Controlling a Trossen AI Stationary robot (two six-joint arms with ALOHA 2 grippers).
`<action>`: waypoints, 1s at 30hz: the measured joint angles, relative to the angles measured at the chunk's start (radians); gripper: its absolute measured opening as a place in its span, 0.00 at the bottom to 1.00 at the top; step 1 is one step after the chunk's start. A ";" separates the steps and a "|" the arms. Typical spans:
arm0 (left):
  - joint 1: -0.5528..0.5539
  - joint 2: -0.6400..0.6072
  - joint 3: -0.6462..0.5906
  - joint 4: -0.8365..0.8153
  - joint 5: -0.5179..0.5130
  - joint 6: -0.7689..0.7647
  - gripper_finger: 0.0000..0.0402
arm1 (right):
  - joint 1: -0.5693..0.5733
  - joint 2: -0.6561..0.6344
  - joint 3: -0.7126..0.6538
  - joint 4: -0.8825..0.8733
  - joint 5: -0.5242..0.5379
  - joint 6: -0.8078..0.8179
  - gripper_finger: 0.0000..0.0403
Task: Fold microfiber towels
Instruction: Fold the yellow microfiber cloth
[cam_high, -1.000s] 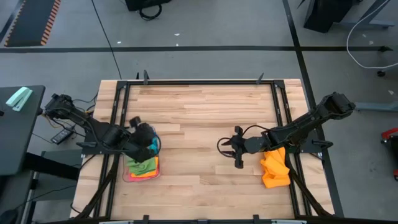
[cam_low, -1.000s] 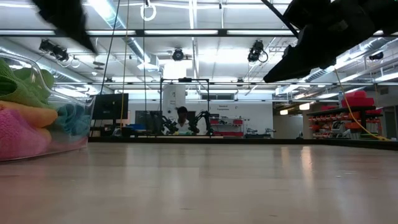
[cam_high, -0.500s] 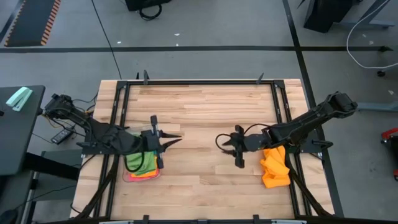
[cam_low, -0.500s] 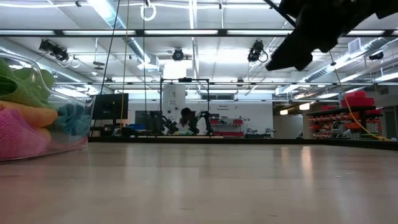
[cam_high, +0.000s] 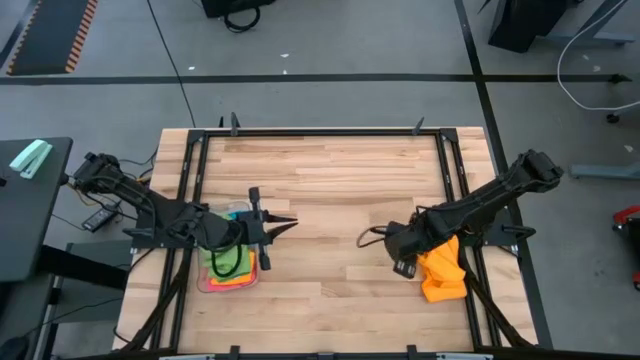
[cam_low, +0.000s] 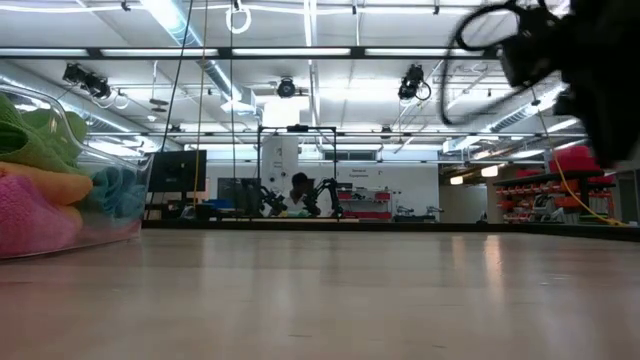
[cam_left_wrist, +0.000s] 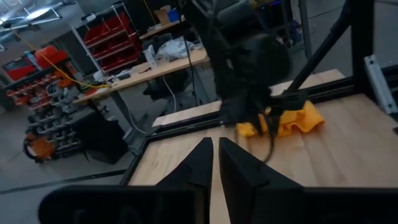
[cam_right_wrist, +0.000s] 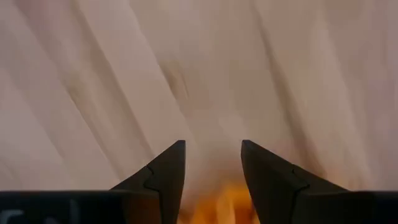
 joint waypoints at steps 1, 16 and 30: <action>0.002 0.000 0.000 0.000 0.000 0.008 0.08 | 0.002 0.022 0.012 -0.047 -0.036 0.026 0.42; 0.026 0.011 0.000 -0.002 -0.001 0.023 0.10 | -0.120 0.139 0.024 -0.412 -0.170 0.139 0.61; 0.034 0.011 0.000 -0.008 0.000 0.011 0.07 | -0.243 0.139 -0.192 -0.129 -0.127 -0.055 0.36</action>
